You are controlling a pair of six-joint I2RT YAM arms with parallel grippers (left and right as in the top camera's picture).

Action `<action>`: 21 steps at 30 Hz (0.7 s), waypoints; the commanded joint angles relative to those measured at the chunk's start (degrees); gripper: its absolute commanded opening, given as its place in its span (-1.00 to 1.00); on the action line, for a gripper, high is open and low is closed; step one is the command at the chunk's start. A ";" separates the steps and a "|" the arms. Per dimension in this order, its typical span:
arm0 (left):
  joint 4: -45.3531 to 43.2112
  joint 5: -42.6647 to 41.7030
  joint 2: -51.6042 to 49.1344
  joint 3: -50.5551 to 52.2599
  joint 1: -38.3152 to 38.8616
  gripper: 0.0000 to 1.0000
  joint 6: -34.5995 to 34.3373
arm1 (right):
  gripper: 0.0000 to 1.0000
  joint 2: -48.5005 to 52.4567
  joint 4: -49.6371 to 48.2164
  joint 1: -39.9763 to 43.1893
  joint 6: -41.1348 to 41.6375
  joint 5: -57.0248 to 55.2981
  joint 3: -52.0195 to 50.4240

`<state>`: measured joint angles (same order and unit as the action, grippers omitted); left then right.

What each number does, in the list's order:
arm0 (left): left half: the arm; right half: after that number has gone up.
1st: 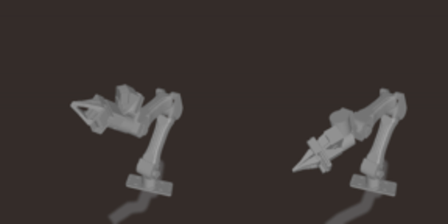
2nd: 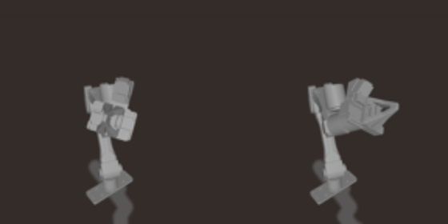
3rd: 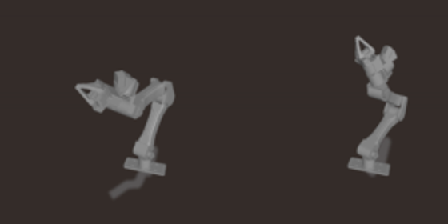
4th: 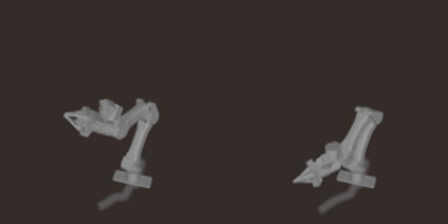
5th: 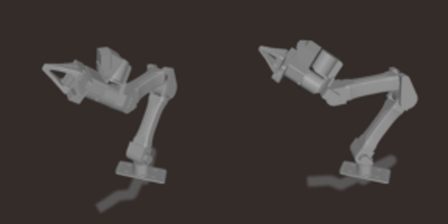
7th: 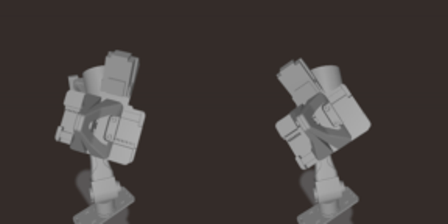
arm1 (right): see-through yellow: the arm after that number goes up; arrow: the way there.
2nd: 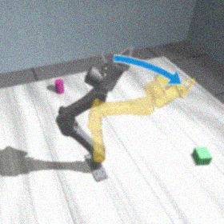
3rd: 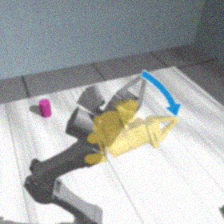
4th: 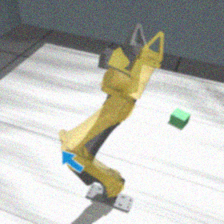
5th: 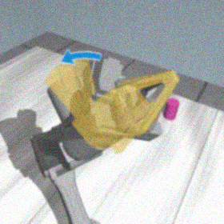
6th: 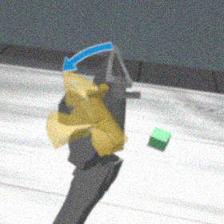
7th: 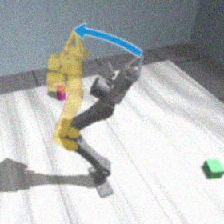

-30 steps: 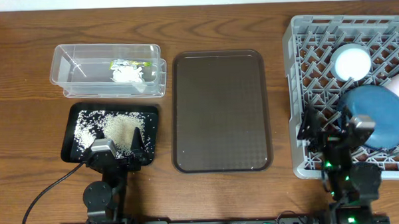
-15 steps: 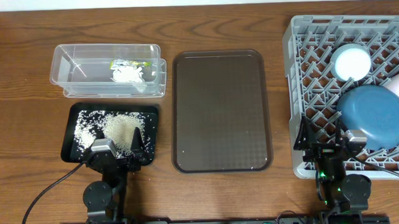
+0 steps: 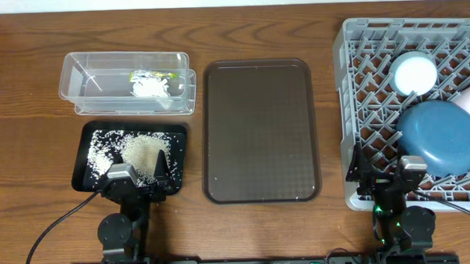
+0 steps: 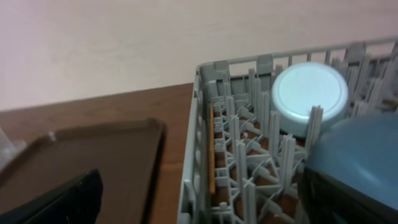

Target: Sort waste into correct bins and load items into the dishwasher rack

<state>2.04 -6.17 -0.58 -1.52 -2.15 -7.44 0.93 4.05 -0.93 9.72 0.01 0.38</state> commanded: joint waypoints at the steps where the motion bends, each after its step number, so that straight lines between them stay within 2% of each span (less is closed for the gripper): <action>1: 1.36 -0.72 0.35 1.29 -0.20 0.97 0.35 | 0.98 -0.63 0.44 0.44 -6.62 -0.39 -0.07; 21: 1.36 -0.70 0.35 1.29 -0.20 0.96 0.35 | 0.98 0.55 0.26 0.44 -4.61 0.24 -0.07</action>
<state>2.02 -6.20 -0.58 -1.52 -2.15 -7.44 1.13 4.05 -0.93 5.80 0.21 0.38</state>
